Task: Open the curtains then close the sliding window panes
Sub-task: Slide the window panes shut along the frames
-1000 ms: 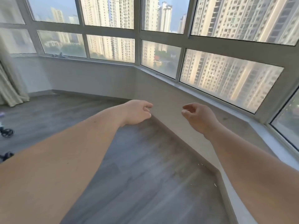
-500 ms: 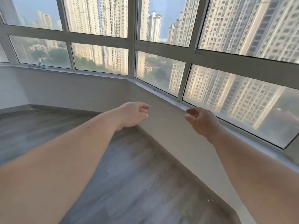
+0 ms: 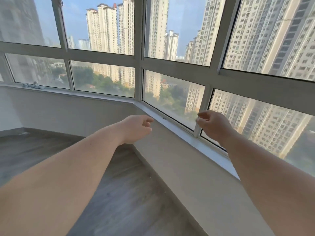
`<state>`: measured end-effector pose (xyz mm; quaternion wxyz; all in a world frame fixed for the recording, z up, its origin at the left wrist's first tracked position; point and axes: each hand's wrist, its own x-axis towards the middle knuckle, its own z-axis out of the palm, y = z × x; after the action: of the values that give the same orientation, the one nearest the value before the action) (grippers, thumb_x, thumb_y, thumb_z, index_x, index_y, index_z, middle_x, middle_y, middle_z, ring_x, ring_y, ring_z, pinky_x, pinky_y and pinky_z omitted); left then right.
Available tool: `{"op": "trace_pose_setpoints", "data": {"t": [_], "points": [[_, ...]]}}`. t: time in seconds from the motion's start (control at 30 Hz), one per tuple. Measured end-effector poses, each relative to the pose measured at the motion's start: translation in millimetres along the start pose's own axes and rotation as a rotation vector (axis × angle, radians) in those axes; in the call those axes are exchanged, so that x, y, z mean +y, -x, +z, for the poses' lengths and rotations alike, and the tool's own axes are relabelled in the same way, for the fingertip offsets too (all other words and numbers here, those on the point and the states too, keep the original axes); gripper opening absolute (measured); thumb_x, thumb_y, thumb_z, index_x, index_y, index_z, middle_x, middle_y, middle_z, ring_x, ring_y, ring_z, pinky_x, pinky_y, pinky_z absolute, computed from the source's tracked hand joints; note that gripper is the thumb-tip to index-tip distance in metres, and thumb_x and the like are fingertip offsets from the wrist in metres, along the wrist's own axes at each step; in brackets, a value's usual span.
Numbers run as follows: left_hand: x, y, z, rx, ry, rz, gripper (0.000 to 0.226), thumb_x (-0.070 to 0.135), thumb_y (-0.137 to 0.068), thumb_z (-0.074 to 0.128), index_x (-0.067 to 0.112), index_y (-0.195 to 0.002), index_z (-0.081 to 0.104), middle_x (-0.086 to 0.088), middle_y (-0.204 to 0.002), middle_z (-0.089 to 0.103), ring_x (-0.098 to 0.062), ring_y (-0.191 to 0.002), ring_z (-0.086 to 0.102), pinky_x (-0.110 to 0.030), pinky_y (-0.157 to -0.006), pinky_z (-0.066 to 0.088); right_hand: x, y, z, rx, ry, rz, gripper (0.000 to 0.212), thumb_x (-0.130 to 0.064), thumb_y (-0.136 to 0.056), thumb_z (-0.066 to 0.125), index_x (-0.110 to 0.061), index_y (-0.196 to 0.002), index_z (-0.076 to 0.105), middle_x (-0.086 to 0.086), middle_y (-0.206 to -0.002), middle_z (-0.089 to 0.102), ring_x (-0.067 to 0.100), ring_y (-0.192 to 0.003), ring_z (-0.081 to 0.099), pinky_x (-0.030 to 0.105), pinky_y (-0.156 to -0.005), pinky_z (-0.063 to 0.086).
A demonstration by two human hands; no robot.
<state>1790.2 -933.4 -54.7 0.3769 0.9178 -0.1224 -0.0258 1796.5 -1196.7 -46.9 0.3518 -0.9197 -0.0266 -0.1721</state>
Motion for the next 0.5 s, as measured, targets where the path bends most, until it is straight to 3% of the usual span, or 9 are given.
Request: {"op": "trace_pose_setpoints", "data": {"t": [0.17, 0.27, 0.5], "points": [[-34, -78, -36, 0.108, -0.019, -0.058, 0.044, 0.024, -0.089, 0.049, 0.026, -0.132, 0.043, 0.004, -0.127, 0.053, -0.013, -0.113, 0.049, -0.032, -0.095, 0.04, -11, -106, 38, -0.022, -0.008, -0.082, 0.03, -0.028, -0.089, 0.057, -0.018, -0.117, 0.062, 0.003, -0.115, 0.065, 0.021, -0.101, 0.059, 0.035, -0.09, 0.046], [-59, -133, -60, 0.155, -0.008, -0.052, 0.044, 0.024, -0.09, 0.049, 0.024, -0.133, 0.042, 0.004, -0.128, 0.052, -0.012, -0.112, 0.048, -0.028, -0.088, 0.039, -19, -163, 75, -0.038, 0.009, -0.123, 0.029, -0.029, -0.089, 0.058, -0.02, -0.116, 0.063, 0.001, -0.116, 0.065, 0.021, -0.105, 0.059, 0.034, -0.092, 0.045], [-126, -267, -121, 0.094, -0.029, 0.012, 0.044, 0.025, -0.089, 0.049, 0.026, -0.133, 0.042, 0.003, -0.132, 0.049, -0.012, -0.115, 0.046, -0.027, -0.089, 0.037, -39, -290, 137, 0.048, 0.163, -0.143, 0.032, -0.027, -0.089, 0.057, -0.016, -0.119, 0.061, 0.008, -0.125, 0.058, 0.024, -0.115, 0.052, 0.03, -0.094, 0.035]]}}
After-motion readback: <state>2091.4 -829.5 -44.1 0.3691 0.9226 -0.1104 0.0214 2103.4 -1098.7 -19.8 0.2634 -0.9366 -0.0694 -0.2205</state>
